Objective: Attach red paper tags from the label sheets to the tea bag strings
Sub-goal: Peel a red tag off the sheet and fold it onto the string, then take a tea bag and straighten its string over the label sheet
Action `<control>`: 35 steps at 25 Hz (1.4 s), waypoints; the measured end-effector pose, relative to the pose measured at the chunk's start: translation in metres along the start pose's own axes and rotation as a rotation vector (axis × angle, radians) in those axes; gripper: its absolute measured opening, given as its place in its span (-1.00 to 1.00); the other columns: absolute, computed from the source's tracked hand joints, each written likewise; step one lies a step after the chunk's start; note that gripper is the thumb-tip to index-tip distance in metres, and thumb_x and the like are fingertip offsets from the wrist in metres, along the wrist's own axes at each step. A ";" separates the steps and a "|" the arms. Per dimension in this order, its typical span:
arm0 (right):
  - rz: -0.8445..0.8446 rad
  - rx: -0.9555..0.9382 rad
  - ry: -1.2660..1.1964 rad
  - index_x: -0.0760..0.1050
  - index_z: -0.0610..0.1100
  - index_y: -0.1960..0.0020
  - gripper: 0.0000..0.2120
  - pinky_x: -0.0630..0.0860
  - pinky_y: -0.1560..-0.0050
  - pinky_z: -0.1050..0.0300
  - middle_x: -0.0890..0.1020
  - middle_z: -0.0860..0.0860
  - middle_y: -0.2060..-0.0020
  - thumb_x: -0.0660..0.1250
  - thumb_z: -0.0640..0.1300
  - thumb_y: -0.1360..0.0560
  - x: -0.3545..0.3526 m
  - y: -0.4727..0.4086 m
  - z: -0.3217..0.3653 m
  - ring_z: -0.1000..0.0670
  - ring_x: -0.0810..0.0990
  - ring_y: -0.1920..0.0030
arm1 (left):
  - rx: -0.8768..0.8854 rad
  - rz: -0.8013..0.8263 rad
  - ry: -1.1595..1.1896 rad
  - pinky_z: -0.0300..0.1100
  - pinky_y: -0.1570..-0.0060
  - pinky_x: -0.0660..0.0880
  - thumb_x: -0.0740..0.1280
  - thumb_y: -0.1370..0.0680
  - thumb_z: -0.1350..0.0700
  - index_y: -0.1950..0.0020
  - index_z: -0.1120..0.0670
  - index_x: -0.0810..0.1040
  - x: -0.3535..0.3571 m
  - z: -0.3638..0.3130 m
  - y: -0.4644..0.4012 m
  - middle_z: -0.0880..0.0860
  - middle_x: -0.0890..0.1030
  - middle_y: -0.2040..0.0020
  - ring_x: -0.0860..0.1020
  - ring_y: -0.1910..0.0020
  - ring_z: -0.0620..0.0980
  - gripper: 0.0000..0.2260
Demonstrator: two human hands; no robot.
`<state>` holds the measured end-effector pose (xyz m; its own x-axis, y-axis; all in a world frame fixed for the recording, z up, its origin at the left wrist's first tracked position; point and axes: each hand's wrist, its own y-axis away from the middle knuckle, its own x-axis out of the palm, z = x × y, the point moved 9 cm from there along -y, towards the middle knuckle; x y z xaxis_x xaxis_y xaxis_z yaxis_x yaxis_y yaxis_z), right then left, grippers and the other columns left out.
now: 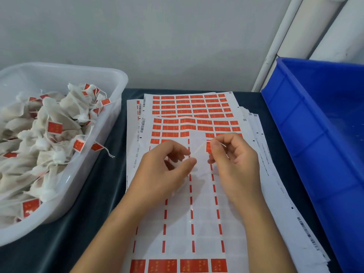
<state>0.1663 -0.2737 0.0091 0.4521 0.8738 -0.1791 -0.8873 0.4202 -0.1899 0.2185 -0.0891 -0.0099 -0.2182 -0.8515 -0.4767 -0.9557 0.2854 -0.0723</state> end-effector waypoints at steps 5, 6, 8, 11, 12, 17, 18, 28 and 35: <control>-0.004 0.013 0.016 0.56 0.12 -0.02 -0.94 0.65 0.09 0.25 0.69 0.28 0.08 0.34 0.08 -0.63 -0.001 -0.001 0.003 0.14 0.70 0.04 | 0.024 -0.043 -0.093 -0.46 0.21 0.49 0.45 -0.54 -0.20 0.02 -0.21 0.61 -0.004 -0.002 0.005 -0.36 0.57 0.01 0.53 -0.03 -0.29 -0.88; 0.038 0.009 0.007 0.56 0.13 -0.03 -0.91 0.65 0.09 0.26 0.69 0.27 0.08 0.33 0.11 -0.64 0.002 0.000 0.005 0.15 0.70 0.03 | 0.022 -0.070 -0.081 -0.41 0.21 0.53 0.45 -0.55 -0.19 0.02 -0.22 0.61 -0.006 -0.004 0.005 -0.35 0.58 0.02 0.55 -0.01 -0.28 -0.90; 0.178 -0.006 0.028 0.56 0.16 -0.08 -0.84 0.65 0.05 0.27 0.69 0.26 0.03 0.26 0.19 -0.65 0.017 0.007 0.013 0.19 0.69 -0.02 | 0.025 -0.135 -0.007 -0.33 0.16 0.60 0.44 -0.56 -0.15 0.00 -0.21 0.62 -0.013 -0.010 0.008 -0.31 0.62 0.04 0.61 0.01 -0.24 -0.93; 0.359 -0.121 0.189 0.51 0.24 -0.24 -0.79 0.56 -0.01 0.44 0.63 0.35 -0.10 0.23 0.21 -0.65 0.047 0.019 0.032 0.31 0.60 -0.15 | 0.071 -0.252 0.066 -0.29 0.13 0.63 0.45 -0.57 -0.07 -0.01 -0.21 0.63 -0.036 -0.026 0.017 -0.23 0.67 0.08 0.67 0.07 -0.17 -0.96; 0.386 -0.140 0.197 0.48 0.26 -0.28 -0.77 0.52 -0.01 0.51 0.60 0.38 -0.15 0.24 0.22 -0.64 0.056 0.022 0.038 0.34 0.57 -0.18 | 0.081 -0.292 0.051 -0.31 0.14 0.63 0.45 -0.58 -0.06 -0.01 -0.22 0.62 -0.045 -0.032 0.021 -0.23 0.67 0.08 0.67 0.07 -0.18 -0.94; 0.486 -0.170 0.142 0.36 0.39 -0.32 -0.67 0.43 0.06 0.60 0.49 0.55 -0.20 0.11 0.33 -0.59 0.092 0.030 0.075 0.45 0.46 -0.25 | 0.153 -0.450 -0.062 -0.42 0.12 0.55 0.46 -0.59 0.02 -0.03 -0.20 0.61 -0.100 -0.061 0.055 -0.24 0.65 0.08 0.66 0.06 -0.22 -0.90; 0.512 -0.196 0.141 0.34 0.40 -0.33 -0.68 0.40 0.08 0.64 0.47 0.60 -0.19 0.09 0.32 -0.60 0.101 0.031 0.086 0.49 0.44 -0.24 | 0.168 -0.480 -0.094 -0.40 0.11 0.56 0.45 -0.59 0.01 -0.04 -0.18 0.61 -0.113 -0.067 0.062 -0.23 0.64 0.09 0.66 0.06 -0.21 -0.91; 0.683 -0.345 0.072 0.39 0.20 -0.41 -0.69 0.46 -0.26 0.32 0.55 0.27 -0.30 0.19 -0.05 -0.71 0.218 0.054 0.149 0.27 0.50 -0.27 | 0.082 -0.633 -0.855 -0.14 0.16 0.37 0.42 -0.56 0.26 -0.11 0.12 0.66 -0.209 -0.052 0.083 0.06 0.60 -0.02 0.52 -0.02 0.11 -0.85; 0.496 -0.346 0.171 0.54 0.20 -0.23 -0.81 0.44 0.06 0.59 0.58 0.38 -0.11 0.25 -0.01 -0.68 0.176 0.038 0.139 0.40 0.52 -0.13 | 0.154 -0.719 -0.897 0.11 0.05 0.44 0.26 -0.50 0.08 -0.11 0.08 0.64 -0.202 -0.070 0.088 0.07 0.60 -0.06 0.44 -0.11 0.17 -0.74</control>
<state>0.1996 -0.0699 0.1049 0.0279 0.8811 -0.4721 -0.9273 -0.1535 -0.3414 0.1645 0.0775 0.1412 0.6430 -0.2389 -0.7276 -0.7545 -0.0344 -0.6554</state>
